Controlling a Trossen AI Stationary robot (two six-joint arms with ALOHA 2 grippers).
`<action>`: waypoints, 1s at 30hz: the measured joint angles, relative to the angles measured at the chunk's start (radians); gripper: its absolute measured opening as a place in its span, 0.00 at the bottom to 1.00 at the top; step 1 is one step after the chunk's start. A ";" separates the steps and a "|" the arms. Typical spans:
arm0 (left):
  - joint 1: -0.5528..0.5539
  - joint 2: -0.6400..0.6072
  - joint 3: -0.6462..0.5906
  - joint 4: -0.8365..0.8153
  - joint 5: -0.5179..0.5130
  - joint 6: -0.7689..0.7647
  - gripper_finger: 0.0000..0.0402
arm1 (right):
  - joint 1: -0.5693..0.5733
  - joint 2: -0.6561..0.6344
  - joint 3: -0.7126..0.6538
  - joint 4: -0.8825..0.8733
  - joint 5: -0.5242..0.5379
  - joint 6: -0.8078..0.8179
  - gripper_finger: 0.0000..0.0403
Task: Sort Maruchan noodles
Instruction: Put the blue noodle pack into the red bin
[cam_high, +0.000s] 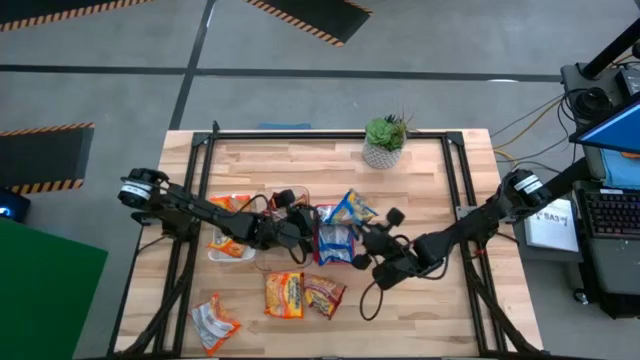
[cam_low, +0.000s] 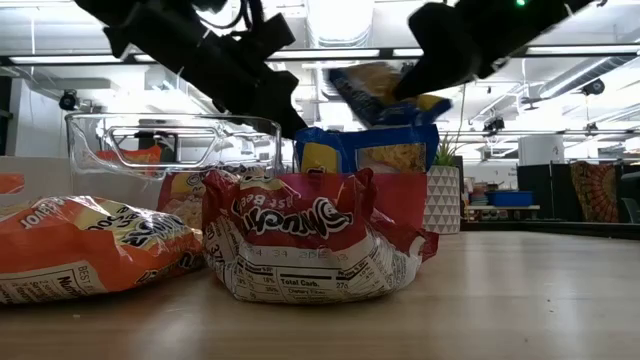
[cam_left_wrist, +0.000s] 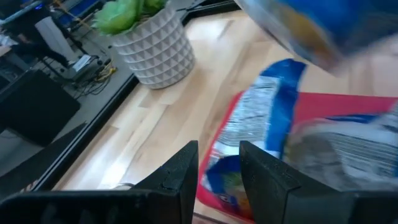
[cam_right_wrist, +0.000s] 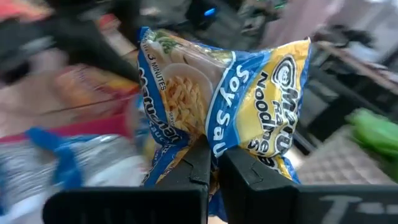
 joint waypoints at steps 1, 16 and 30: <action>0.008 0.000 0.000 0.002 0.000 0.000 0.25 | -0.008 0.010 0.017 0.001 -0.039 -0.022 0.02; 0.045 -0.082 0.009 -0.063 -0.080 0.027 0.25 | -0.085 0.225 0.218 -0.052 -0.092 -0.261 0.02; -0.048 -0.299 0.002 -0.170 0.286 0.094 0.25 | -0.115 0.269 0.346 -0.270 -0.192 -0.233 0.13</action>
